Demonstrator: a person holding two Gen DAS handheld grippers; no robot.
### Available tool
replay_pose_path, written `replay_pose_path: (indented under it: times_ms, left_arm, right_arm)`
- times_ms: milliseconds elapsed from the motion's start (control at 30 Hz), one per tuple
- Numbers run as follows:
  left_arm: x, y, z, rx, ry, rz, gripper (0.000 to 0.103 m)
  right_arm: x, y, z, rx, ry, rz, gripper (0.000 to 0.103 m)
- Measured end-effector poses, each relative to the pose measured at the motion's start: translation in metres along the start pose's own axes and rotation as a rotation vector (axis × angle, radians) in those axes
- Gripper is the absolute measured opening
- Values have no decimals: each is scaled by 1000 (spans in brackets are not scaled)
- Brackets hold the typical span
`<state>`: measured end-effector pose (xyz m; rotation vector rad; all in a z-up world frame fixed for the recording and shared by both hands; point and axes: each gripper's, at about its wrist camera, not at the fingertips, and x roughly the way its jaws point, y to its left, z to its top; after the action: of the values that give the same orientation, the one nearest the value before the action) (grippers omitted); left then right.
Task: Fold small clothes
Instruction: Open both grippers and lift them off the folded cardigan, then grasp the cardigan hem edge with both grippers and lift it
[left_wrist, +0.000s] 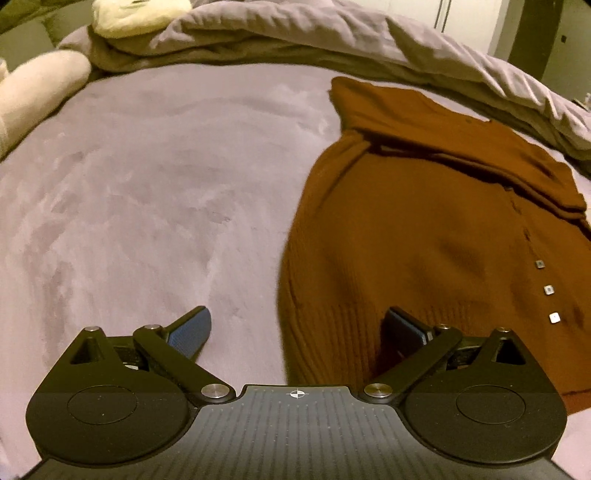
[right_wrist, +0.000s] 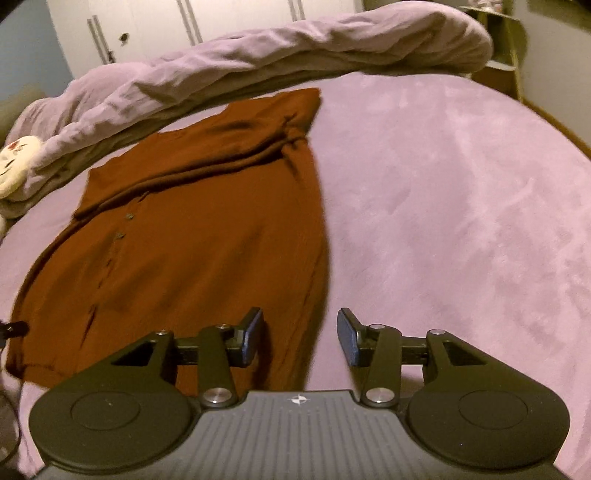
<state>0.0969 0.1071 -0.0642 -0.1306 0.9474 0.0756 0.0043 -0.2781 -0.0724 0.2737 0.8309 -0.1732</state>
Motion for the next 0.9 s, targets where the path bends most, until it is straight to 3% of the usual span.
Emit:
replay_pose_path:
  times_ms: [133,267,500,633,767,900]
  left_arm:
    - [-7,3,1,-25,33,-30,88]
    - [-8,2,2,10,73,-34,77]
    - [-8,11,10,-3,143,-81,40]
    - [-5,13,10,-4,163,-94,41]
    - [-3,6,9,31,177,-111,57]
    - [4,1,10,53,197,-114,58]
  right_arm:
    - [-4,-3,-6,43,19,57,28]
    - [-5,-10,-10,87,29,70,20]
    - [-7,-23,-13,174,55,131,11]
    - [-6,-22,-13,166,64,124,11]
    - [-4,-19,-11,153,82,110,11]
    - [-2,-17,-8,144,94,110,11]
